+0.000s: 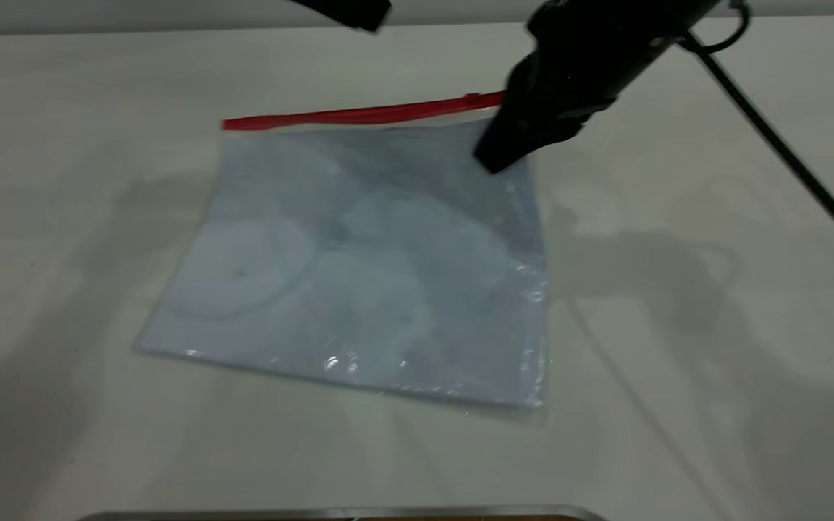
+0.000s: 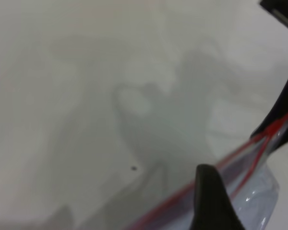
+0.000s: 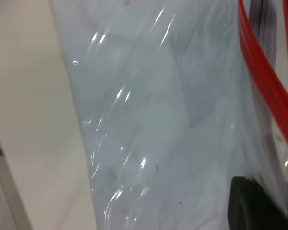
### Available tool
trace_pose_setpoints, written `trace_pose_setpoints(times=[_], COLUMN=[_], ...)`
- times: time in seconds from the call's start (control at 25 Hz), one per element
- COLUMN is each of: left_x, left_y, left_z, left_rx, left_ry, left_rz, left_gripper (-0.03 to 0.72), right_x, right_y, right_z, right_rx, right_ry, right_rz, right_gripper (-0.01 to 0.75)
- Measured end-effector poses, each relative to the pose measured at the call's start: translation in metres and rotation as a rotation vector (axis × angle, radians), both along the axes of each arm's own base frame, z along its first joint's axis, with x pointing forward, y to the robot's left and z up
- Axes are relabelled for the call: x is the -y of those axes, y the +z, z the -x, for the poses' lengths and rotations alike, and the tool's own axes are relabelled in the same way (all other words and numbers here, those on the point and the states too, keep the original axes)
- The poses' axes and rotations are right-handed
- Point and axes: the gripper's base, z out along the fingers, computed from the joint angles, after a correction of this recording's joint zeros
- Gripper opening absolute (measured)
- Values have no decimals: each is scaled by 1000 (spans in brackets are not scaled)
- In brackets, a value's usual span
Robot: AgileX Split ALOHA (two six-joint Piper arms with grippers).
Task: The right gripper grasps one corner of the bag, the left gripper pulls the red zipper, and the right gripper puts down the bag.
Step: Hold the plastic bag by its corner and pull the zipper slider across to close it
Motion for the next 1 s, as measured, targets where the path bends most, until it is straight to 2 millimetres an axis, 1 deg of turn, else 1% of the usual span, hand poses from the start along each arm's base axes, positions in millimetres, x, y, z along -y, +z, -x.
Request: trace_pose_setpoints(times=[0.08,0.28,0.48,0.72,0.84,1.0], left_x=[8,25,33,35,35,36], left_y=[-6,-12,-16,-21,-21,-21], left_z=[1,6,13,15,15,16], left_rx=[-15,-64,-85,-85,-84,-83], left_ry=[-49,-146,-188,-215,-219,-222], left_rz=[6,28,22,-5,-11,-11], left_gripper=[482,482,482,477,448,368], right_x=[-7,-11,-15,-15,-16,-16], right_y=[1,3,6,6,7,9], right_z=[3,5,7,7,8,8], right_rx=[-1,-21,-40,-38,-37,-35], right_ry=[8,10,24,31,32,35], right_rz=[-12,-61,-110,-118,-120,-125], right_gripper=[33,33,33,33,33,33])
